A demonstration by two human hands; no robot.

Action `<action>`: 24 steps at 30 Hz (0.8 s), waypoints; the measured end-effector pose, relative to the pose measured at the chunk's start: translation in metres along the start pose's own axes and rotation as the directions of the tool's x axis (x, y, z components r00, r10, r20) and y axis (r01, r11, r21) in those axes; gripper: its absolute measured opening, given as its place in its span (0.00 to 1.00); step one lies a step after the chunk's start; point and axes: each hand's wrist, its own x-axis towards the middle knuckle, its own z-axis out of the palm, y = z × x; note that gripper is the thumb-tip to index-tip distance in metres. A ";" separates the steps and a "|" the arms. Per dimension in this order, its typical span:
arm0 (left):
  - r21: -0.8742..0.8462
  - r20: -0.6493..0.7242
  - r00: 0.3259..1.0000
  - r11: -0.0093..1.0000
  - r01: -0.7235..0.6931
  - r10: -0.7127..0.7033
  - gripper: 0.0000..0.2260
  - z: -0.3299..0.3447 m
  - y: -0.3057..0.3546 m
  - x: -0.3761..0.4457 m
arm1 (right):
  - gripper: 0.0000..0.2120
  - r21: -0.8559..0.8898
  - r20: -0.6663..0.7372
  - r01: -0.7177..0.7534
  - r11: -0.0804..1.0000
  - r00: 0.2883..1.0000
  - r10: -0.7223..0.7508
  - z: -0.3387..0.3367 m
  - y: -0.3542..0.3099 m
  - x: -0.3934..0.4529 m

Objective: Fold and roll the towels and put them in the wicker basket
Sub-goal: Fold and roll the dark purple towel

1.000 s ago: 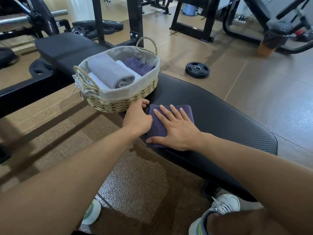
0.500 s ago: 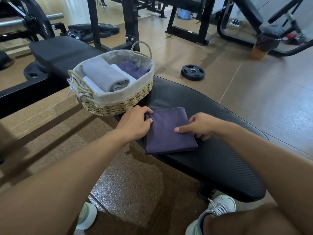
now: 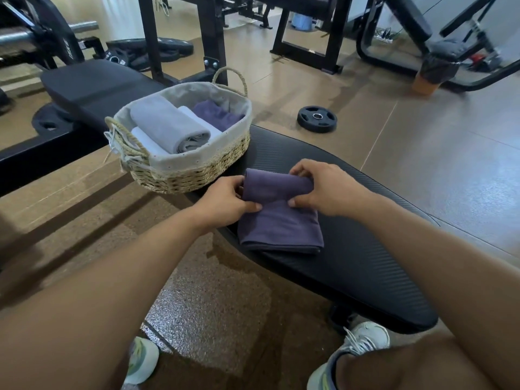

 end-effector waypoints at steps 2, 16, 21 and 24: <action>0.006 -0.005 1.000 1.000 -0.005 0.005 0.14 -0.001 -0.002 0.001 | 0.26 -0.044 0.116 -0.054 0.998 0.991 0.059 -0.001 0.009 0.001; 0.087 -0.204 0.969 0.988 -0.126 0.141 0.15 -0.001 0.000 -0.002 | 0.17 -0.031 -0.131 0.126 0.992 0.983 -0.129 0.007 0.025 -0.004; 0.089 0.026 0.982 0.978 -0.188 0.186 0.19 -0.014 0.010 -0.016 | 0.20 0.073 0.017 0.166 0.983 0.986 -0.168 -0.008 0.035 -0.025; 0.187 0.008 0.979 0.961 -0.201 0.203 0.23 -0.009 0.007 -0.025 | 0.18 0.202 0.001 0.125 0.971 0.992 -0.128 -0.008 0.039 -0.034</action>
